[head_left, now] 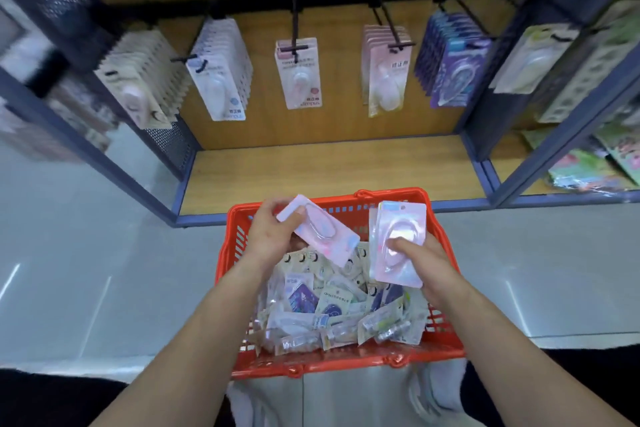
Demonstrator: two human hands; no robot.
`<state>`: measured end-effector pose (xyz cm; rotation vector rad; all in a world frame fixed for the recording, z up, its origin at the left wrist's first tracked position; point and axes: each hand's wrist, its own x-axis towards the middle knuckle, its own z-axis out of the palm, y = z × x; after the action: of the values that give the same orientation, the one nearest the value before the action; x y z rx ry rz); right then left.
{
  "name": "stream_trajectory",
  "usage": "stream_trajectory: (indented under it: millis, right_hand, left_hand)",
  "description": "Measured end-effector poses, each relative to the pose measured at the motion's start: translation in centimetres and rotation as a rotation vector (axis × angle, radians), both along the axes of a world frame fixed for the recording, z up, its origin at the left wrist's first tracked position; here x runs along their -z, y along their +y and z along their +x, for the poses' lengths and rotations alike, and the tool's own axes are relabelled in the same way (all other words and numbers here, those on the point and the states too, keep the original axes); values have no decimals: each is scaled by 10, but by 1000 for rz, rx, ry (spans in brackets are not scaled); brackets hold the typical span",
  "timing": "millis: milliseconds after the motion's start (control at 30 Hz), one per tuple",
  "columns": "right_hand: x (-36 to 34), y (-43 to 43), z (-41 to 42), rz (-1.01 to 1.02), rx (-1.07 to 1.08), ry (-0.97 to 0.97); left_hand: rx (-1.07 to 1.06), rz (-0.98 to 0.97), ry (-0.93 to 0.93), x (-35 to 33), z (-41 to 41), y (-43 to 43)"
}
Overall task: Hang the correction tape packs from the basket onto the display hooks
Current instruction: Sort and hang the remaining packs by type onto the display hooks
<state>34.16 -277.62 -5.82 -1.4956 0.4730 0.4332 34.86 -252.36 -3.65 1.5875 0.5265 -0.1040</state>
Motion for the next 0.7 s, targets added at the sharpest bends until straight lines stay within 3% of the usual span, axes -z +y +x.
stream_trajectory:
  millis: [167, 333, 700]
  right_hand:
    - [-28, 10, -15, 88, -81, -40]
    - [-56, 26, -17, 184, -24, -90]
    - [-98, 16, -9, 158, -84, -250]
  left_hand:
    - [-39, -99, -42, -33, -21, 6]
    - [-58, -64, 2, -38, -37, -2]
    - [278, -139, -32, -74, -55, -35]
